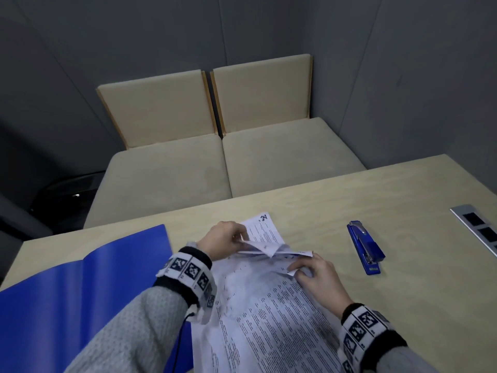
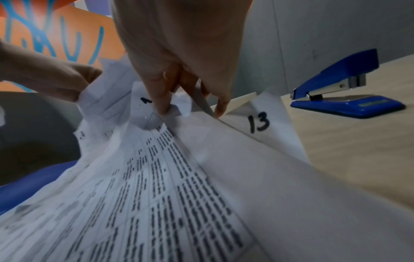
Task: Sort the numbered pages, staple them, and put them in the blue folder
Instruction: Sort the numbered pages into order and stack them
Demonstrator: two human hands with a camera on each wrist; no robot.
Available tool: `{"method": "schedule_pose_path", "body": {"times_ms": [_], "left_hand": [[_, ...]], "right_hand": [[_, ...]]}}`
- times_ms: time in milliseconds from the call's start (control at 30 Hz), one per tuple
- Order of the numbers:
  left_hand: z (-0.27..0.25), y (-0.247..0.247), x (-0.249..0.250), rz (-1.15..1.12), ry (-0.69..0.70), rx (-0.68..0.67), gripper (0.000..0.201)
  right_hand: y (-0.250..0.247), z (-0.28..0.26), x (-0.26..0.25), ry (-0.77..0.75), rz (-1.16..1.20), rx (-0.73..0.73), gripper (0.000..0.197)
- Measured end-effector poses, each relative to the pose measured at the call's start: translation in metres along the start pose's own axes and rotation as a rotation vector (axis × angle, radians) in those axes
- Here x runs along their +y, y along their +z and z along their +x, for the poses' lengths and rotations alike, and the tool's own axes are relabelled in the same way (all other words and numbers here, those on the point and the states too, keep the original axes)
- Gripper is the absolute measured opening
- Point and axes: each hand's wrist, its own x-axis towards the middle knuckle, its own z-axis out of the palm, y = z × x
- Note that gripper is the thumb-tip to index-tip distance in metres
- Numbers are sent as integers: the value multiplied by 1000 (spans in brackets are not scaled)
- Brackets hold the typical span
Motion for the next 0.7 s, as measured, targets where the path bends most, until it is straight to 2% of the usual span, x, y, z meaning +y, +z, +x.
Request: {"method": "schedule_pose_path", "body": {"times_ms": [67,133,233,300,367,433,467,567,700], "left_hand": [[-5,-9,-2,35,4,40,1],[-10,-14,-2,77,19,129,10],[-18,-15,-2,126,14,240,6],[-22,-13,-3,45,22,290,9],[-23,-12,-6,-200,-9,225,15],[-20,-9,-13,-416,-81,62,19],[-16,-6,-18,-447,-122,5,17],[1,1,-32,-429,-249,-15,17],[27,10,-50,-203,-317,-51,18]], "right_hand": [[1,2,0,14,13,10,23],[2,4,3,31,38,13,22],[2,6,6,36,18,-28,14],[1,8,6,30,4,-36,10],[1,9,8,34,2,-36,9],[1,9,7,41,-14,-43,8],[1,8,7,43,-15,-44,8],[1,5,5,37,20,-27,12],[2,6,5,36,65,-24,13]]}}
